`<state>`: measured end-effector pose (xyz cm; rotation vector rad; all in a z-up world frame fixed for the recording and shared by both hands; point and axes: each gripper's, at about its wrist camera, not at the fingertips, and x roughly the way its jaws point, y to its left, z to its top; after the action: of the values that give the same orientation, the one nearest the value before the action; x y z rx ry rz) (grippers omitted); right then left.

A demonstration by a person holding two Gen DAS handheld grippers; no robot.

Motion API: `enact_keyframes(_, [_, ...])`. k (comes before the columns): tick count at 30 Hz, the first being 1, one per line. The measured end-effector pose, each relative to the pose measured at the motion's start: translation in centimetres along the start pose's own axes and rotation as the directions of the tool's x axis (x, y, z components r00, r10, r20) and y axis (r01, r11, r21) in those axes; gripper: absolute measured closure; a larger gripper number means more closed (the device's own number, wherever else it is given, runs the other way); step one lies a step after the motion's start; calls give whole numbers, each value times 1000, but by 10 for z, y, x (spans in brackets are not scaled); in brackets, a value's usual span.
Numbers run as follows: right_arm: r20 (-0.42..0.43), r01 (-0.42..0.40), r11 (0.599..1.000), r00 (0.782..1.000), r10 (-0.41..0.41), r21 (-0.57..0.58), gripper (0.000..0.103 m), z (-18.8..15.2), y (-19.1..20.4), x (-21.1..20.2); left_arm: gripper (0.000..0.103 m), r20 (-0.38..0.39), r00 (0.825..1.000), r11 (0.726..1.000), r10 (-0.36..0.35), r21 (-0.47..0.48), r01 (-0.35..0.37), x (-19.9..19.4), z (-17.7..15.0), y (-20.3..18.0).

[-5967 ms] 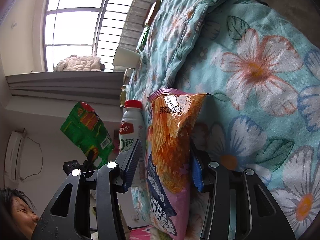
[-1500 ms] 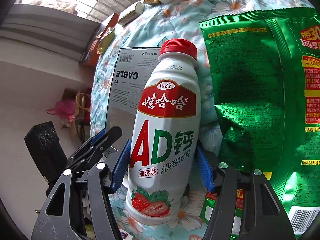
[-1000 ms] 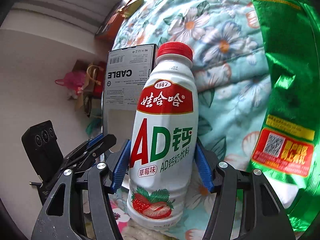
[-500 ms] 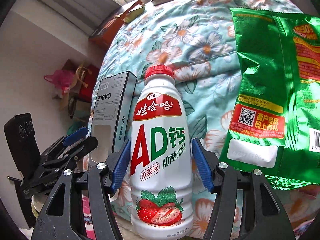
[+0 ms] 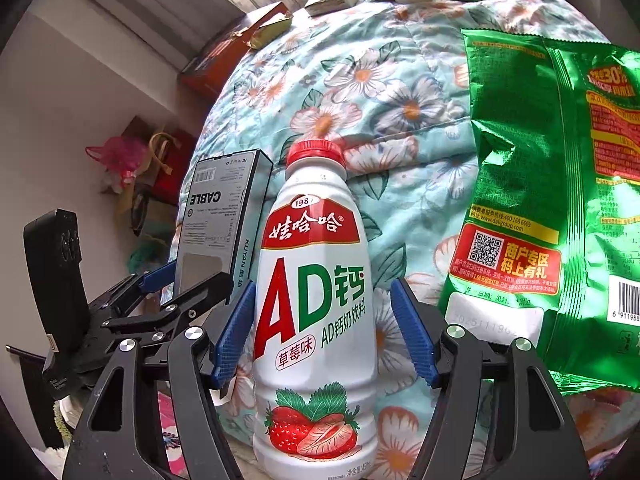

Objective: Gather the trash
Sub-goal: 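Lift the CABLE box and AD bottle off the quilt with both tools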

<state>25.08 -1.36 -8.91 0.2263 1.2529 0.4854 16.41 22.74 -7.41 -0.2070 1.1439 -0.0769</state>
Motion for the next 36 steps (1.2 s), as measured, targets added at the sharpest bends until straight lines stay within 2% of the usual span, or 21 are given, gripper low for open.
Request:
enact_keyframes(5, [-32, -21, 1000, 999, 21, -10, 39, 7, 2, 13, 12, -23, 1000, 1000, -18, -9, 18, 10, -2, -1])
enact_keyframes(7, [-50, -51, 998, 997, 52, 20, 48, 6, -3, 17, 12, -20, 1000, 1000, -16, -1, 16, 8, -3, -2])
enact_keyframes(8, [-55, -74, 997, 996, 76, 34, 48, 4, -5, 17, 12, -23, 1000, 1000, -20, 2, 20, 6, -3, -2])
enact_keyframes(13, [-46, -76, 995, 996, 79, 67, 48, -6, -12, 9, 12, -25, 997, 997, -71, -25, 70, -6, -5, 6])
enact_keyframes(23, [-41, -70, 994, 996, 74, 82, 45, -1, -12, 12, 12, -46, 999, 1000, -13, -7, 13, 13, -3, -2])
enact_keyframes(28, [-41, -69, 994, 997, 72, 87, 44, -2, -12, 13, 12, -30, 999, 999, 21, 39, -20, 14, -4, -2])
enact_keyframes(36, [-51, -28, 998, 998, 31, 54, 41, -4, -2, 22, 15, -4, 1000, 999, 15, 51, -15, 12, -4, -1])
